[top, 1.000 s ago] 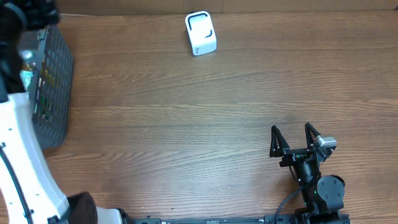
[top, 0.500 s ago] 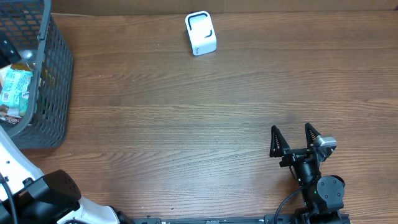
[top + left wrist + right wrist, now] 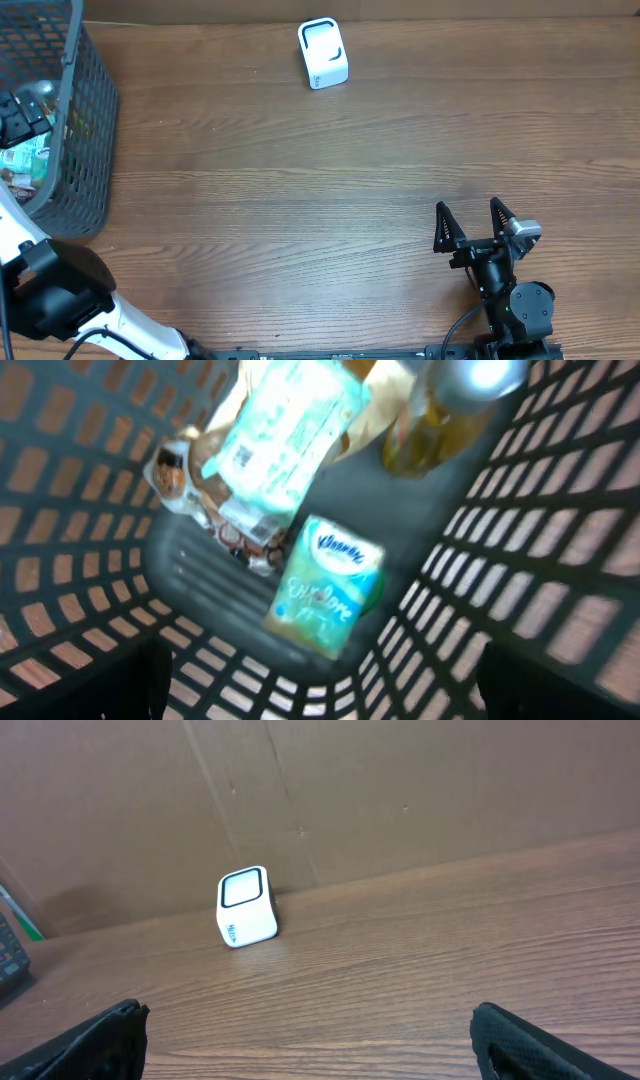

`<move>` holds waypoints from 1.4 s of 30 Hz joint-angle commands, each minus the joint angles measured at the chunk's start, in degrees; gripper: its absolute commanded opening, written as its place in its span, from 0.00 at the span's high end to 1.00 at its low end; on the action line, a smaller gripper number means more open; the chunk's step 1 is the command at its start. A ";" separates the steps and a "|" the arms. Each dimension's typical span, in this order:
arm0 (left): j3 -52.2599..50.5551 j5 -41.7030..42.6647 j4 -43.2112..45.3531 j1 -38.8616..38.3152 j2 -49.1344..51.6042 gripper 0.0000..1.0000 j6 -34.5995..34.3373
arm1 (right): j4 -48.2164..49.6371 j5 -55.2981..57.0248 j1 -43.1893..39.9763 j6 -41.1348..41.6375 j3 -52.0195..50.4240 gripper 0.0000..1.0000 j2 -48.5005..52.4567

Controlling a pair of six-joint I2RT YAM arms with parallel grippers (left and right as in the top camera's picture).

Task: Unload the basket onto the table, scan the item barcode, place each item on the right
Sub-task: 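Reach the left gripper into the grey basket toward the green-capped jar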

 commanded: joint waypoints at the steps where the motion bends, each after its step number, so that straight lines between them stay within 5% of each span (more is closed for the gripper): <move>1: 0.24 1.88 -2.64 0.37 4.72 0.00 1.40 | 0.31 -0.28 -0.35 -0.39 -0.61 0.00 -0.42; 24: -0.28 7.89 -2.67 2.51 13.35 0.01 2.69 | 0.31 -0.28 -0.35 -0.39 -0.61 0.00 -0.42; 42: -12.04 7.74 7.26 2.51 13.35 0.01 2.69 | 0.31 -0.28 -0.35 -0.39 -0.61 0.00 -0.42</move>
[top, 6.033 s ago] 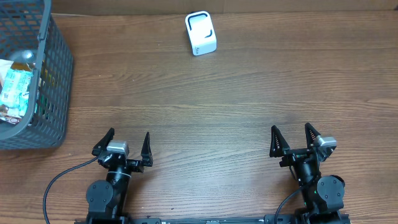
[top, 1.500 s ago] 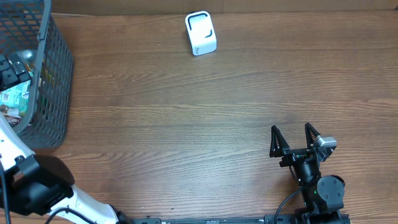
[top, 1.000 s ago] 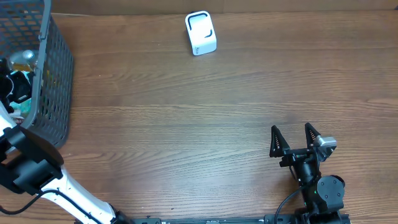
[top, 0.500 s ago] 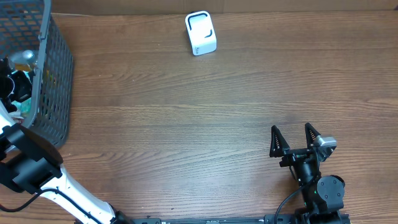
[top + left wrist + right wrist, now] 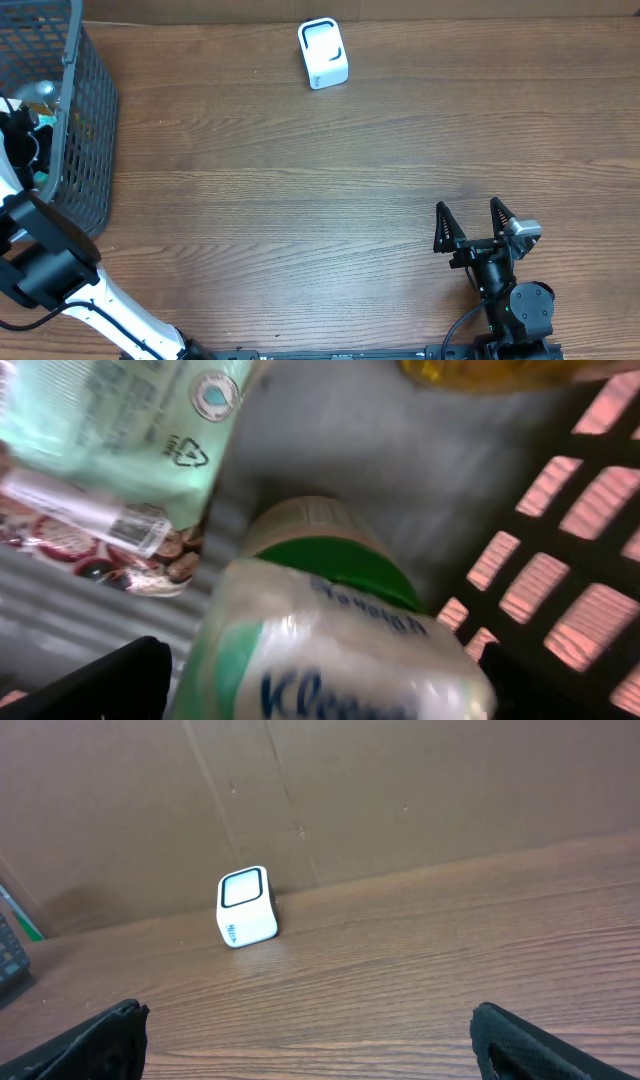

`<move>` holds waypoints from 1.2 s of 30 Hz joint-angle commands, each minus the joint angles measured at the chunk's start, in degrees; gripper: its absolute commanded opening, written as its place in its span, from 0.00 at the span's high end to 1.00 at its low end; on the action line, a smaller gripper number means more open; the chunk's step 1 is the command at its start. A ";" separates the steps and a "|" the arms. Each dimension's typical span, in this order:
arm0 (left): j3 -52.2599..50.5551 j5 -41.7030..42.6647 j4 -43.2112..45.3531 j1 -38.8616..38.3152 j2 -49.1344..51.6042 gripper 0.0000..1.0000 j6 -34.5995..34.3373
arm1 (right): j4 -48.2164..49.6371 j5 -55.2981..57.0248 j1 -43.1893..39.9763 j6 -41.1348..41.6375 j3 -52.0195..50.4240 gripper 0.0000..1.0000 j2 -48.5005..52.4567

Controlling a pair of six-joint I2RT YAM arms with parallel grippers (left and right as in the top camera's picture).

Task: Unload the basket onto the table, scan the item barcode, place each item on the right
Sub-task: 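Reach the left gripper into the grey basket toward the green-capped jar, then grasp the green-capped jar and lift it out with the left gripper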

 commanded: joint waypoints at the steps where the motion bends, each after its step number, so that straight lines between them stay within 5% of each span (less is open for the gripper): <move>1: -2.86 0.87 1.79 0.35 0.92 0.00 1.33 | 0.35 -0.31 -0.33 -0.42 -0.61 0.00 -0.42; 7: -4.44 0.94 4.20 0.35 0.92 0.02 1.31 | 0.35 -0.31 -0.33 -0.42 -0.61 0.00 -0.42; 13: -4.42 1.09 4.57 0.35 0.92 0.36 1.31 | 0.35 -0.31 -0.33 -0.42 -0.61 0.00 -0.42; 18: -0.70 1.07 1.92 0.35 0.83 0.51 1.31 | 0.35 -0.31 -0.33 -0.42 -0.61 0.00 -0.42; 28: 32.04 4.02 -9.99 -0.20 -4.22 0.52 -5.44 | 0.35 -0.31 -0.33 -0.42 -0.61 0.00 -0.42; 36: 41.07 9.53 -10.32 -8.68 -13.44 0.60 -13.07 | 0.35 -0.31 -0.33 -0.42 -0.61 0.00 -0.42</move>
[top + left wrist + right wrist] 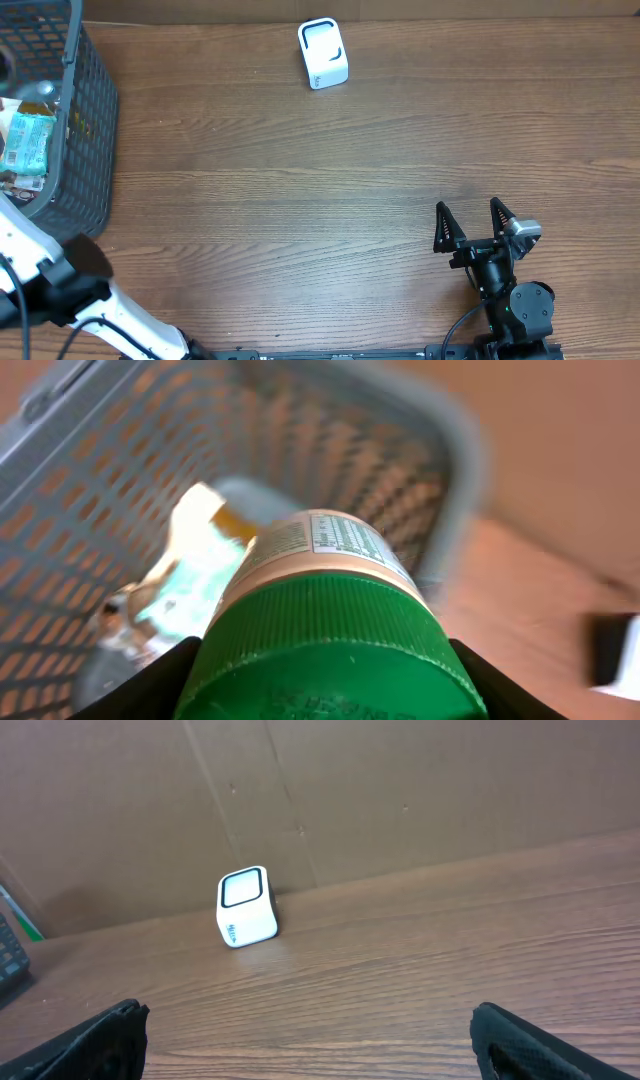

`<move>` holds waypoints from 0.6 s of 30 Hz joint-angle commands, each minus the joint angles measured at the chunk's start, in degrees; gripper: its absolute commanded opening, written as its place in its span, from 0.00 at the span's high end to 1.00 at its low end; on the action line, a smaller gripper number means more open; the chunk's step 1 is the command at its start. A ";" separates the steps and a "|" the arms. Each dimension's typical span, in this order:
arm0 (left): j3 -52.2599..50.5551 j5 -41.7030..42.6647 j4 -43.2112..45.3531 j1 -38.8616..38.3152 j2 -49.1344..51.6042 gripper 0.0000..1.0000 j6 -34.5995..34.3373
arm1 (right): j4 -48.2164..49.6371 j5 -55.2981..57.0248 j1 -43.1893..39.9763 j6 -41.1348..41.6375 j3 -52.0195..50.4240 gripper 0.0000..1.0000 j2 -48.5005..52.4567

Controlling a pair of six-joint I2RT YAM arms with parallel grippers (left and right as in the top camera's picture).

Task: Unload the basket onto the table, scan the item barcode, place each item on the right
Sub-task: 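Grasp the green-capped jar and lift it out with the left gripper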

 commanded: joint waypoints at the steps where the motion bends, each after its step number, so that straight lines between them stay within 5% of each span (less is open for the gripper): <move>1: 1.77 4.17 -1.31 -6.93 -5.16 0.63 -4.26 | 0.35 -0.31 -0.33 -0.42 -0.61 0.00 -0.42; 4: 1.73 6.91 -6.38 -16.41 -5.53 0.72 -5.53 | 0.35 -0.31 -0.33 -0.42 -0.61 0.00 -0.42; 11: 1.62 -2.38 -9.68 -37.99 -2.51 0.65 -8.52 | 0.35 -0.31 -0.33 -0.42 -0.61 0.00 -0.42; 18: 1.46 -4.07 -11.69 -50.82 2.43 0.64 -15.10 | 0.35 -0.31 -0.33 -0.42 -0.61 0.00 -0.42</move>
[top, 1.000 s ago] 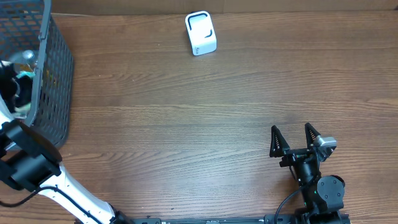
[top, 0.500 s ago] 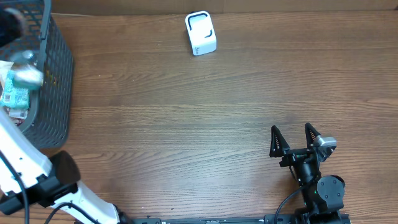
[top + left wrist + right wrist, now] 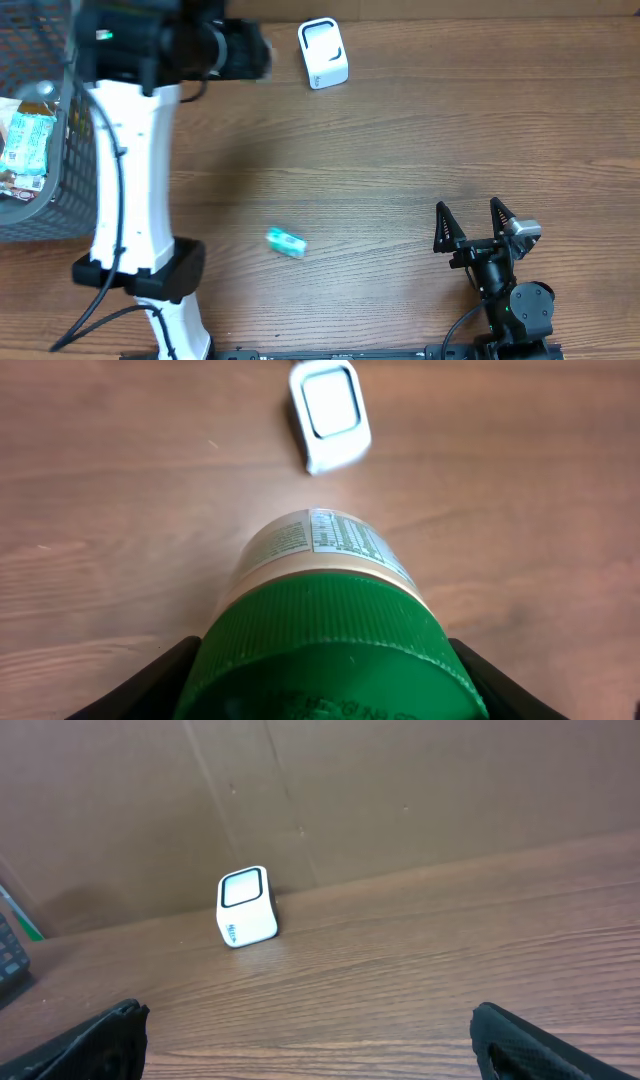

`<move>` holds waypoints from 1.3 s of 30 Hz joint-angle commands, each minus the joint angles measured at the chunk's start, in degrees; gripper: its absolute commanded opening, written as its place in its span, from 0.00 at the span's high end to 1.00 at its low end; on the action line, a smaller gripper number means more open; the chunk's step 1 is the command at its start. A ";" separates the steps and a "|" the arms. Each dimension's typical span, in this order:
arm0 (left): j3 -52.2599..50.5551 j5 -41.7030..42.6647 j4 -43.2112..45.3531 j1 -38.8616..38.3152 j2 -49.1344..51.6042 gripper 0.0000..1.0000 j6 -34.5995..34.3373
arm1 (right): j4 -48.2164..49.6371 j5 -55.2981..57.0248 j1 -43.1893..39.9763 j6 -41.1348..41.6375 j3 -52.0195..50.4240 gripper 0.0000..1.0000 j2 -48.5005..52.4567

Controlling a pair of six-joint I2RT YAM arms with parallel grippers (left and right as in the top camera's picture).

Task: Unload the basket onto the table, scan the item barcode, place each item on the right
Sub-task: 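Grasp the green-capped jar and lift it out with the left gripper, then carry the jar toward the scanner and set it on the table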

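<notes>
My left gripper (image 3: 325,682) is shut on a jar with a ribbed green lid (image 3: 330,640) and a printed label (image 3: 330,545). The jar fills the lower half of the left wrist view, its far end pointing at the white scanner (image 3: 329,415) on the table. Overhead, the left gripper (image 3: 245,50) shows blurred, just left of the scanner (image 3: 323,53); the jar itself cannot be made out there. My right gripper (image 3: 470,222) rests open at the table's front right, nothing between its fingers. The scanner (image 3: 246,907) stands far ahead of it.
A dark mesh basket (image 3: 85,120) with several packets inside stands at the far left. A small teal packet (image 3: 285,241) lies on the table near the middle front. A brown cardboard wall (image 3: 400,790) backs the table behind the scanner.
My left gripper, still holding the green-lidded jar, has moved from over the basket to just left of the scanner. A teal packet now lies on the table. The right arm is unchanged.
My left gripper first hung open above the basket's contents. Then it was low in the basket, right at the green-lidded jar under a tissue packet. Then it held the jar above the basket, and now holds it over the table by the scanner.
</notes>
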 commanded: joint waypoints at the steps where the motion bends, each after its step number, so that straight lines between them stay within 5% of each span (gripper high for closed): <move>1: 0.52 -1.90 -0.74 -5.33 3.45 0.64 -5.70 | 0.31 -0.28 -0.33 -0.39 -0.61 0.00 -0.42; 11: 0.44 -1.75 -3.67 -17.03 16.74 0.75 -21.38 | 0.31 -0.28 -0.33 -0.39 -0.61 0.00 -0.42; 16: 0.44 -3.45 -2.69 -21.40 24.20 0.73 -31.78 | 0.31 -0.28 -0.33 -0.39 -0.61 0.00 -0.42; 39: -1.81 -9.42 8.57 -31.98 33.48 0.68 -38.88 | 0.31 -0.28 -0.33 -0.39 -0.61 0.00 -0.42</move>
